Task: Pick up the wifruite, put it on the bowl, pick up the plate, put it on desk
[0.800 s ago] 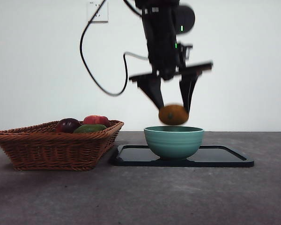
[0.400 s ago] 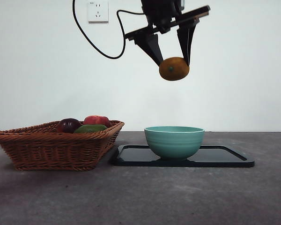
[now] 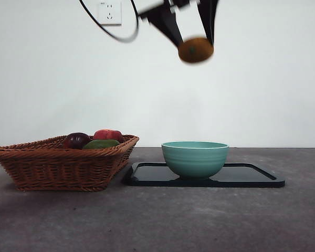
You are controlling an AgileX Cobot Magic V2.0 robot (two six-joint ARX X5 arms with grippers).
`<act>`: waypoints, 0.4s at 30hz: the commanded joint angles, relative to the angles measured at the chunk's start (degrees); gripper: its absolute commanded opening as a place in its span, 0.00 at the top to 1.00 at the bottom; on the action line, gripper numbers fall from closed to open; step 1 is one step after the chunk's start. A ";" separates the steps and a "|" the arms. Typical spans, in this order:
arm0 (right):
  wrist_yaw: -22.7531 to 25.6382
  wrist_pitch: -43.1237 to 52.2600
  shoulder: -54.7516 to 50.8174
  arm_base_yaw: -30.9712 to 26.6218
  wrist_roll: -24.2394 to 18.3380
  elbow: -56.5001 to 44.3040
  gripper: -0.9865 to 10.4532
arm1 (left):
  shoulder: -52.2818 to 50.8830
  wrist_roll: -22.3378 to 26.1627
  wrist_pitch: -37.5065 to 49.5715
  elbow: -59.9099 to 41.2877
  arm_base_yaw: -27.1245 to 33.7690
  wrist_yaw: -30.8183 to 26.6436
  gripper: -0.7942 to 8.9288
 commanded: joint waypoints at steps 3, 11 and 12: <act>-0.04 0.63 0.07 0.28 -0.13 0.55 0.43 | -4.09 1.11 -3.30 1.31 -0.50 -0.33 0.71; -0.04 0.61 0.07 0.28 -0.15 0.55 0.43 | -11.17 0.87 -3.52 -1.38 0.24 -0.33 0.71; -0.04 0.61 0.07 0.28 -0.15 0.55 0.43 | -12.44 0.87 -3.52 -2.97 0.24 -0.35 0.71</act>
